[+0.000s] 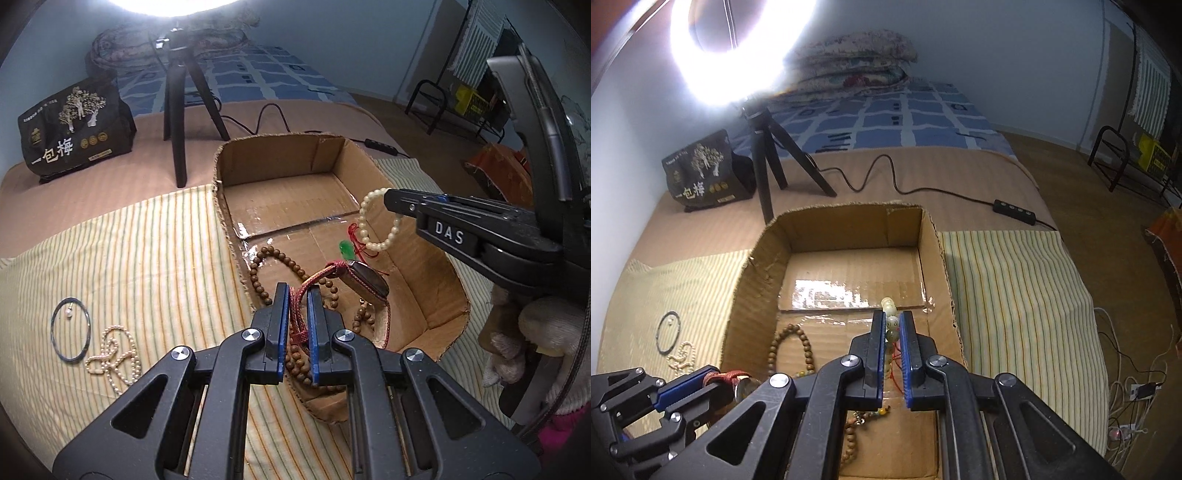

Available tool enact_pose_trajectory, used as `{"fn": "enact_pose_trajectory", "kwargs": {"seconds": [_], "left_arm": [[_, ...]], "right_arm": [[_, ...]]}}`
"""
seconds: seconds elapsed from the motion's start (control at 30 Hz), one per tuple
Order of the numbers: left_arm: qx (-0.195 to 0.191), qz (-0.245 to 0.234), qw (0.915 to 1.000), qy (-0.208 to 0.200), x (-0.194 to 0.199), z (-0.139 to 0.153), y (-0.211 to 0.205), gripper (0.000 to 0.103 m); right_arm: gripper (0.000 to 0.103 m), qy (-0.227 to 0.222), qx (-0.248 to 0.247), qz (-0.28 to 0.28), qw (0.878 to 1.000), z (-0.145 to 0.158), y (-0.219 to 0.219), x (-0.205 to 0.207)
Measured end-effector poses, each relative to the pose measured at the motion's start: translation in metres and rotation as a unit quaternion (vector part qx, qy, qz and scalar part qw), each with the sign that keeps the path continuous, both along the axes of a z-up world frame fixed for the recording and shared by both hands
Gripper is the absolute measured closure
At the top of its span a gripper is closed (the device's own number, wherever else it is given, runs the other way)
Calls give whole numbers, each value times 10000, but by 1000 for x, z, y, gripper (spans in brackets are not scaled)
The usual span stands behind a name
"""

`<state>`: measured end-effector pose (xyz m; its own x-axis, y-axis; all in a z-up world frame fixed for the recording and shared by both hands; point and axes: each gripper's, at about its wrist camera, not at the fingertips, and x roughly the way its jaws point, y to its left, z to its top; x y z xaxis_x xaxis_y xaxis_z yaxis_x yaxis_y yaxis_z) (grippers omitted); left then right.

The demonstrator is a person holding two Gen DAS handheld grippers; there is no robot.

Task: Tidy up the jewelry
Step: 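Carry the watch and cream bracelet into the box and open both tools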

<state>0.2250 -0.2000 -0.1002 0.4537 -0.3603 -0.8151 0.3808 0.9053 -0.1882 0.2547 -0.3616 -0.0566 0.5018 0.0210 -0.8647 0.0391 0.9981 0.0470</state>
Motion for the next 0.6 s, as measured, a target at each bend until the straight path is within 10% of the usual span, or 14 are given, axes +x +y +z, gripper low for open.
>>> {"fn": "enact_pose_trajectory", "kwargs": {"seconds": [0.6], "left_arm": [[145, -137, 9998, 98, 0, -15, -12, 89]], "right_arm": [[88, 157, 50, -199, 9997, -13, -13, 1]]}}
